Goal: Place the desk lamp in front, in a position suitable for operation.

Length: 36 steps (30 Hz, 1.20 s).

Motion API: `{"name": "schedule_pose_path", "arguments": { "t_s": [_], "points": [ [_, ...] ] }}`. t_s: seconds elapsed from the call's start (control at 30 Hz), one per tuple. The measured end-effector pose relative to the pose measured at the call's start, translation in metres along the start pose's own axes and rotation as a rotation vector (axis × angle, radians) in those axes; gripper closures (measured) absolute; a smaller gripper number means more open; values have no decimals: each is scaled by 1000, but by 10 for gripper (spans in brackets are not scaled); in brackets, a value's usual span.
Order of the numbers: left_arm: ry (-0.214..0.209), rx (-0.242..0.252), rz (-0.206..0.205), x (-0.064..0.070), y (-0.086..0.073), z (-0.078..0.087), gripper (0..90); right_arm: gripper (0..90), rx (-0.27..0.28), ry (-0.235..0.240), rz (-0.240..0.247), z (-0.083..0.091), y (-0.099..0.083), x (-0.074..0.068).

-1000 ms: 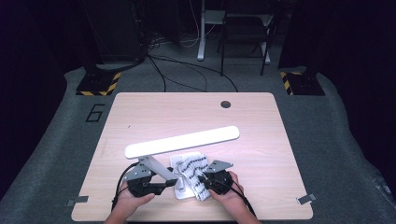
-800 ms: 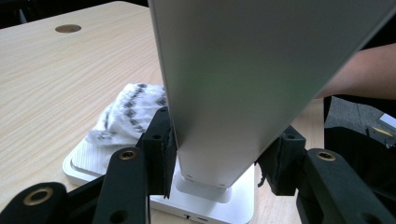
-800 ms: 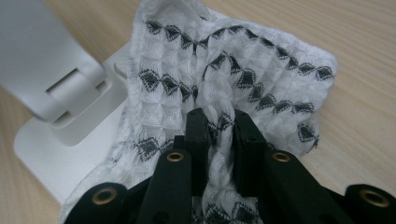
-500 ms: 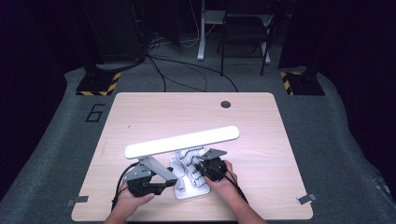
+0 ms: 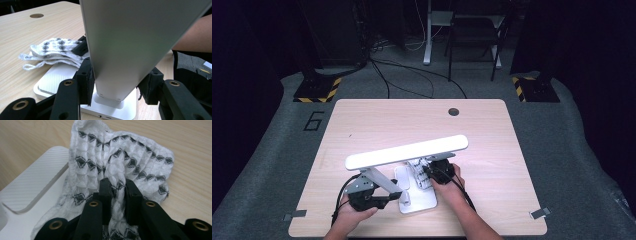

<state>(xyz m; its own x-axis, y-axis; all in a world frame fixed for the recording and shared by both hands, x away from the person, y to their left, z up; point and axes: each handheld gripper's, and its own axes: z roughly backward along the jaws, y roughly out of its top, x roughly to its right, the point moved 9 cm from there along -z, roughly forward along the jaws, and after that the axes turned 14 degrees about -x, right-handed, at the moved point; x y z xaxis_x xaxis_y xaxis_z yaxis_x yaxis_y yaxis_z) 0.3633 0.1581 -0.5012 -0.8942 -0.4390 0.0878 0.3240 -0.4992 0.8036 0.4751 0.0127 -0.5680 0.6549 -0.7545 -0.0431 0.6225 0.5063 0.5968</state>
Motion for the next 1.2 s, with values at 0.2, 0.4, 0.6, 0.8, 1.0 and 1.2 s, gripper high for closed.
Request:
{"name": "schedule_pose_path", "arguments": {
  "t_s": [0.2,0.4,0.6,0.8,1.0,1.2],
  "points": [
    [6,6,2,0,1,0,529,779,-15,-35,-25,-1,5,11],
    [10,13,4,0,1,-1,529,777,40,-6,-33,4,19,-3],
    [15,10,5,0,1,-1,529,774,23,14,1,-6,20,-22],
    [18,3,3,1,0,-1,529,774,13,29,61,-9,16,-34],
    [17,-1,2,1,0,-1,530,777,14,54,93,-6,9,-42],
    [20,-3,-1,1,0,0,530,778,10,85,99,3,-5,-51]
  ]
}}
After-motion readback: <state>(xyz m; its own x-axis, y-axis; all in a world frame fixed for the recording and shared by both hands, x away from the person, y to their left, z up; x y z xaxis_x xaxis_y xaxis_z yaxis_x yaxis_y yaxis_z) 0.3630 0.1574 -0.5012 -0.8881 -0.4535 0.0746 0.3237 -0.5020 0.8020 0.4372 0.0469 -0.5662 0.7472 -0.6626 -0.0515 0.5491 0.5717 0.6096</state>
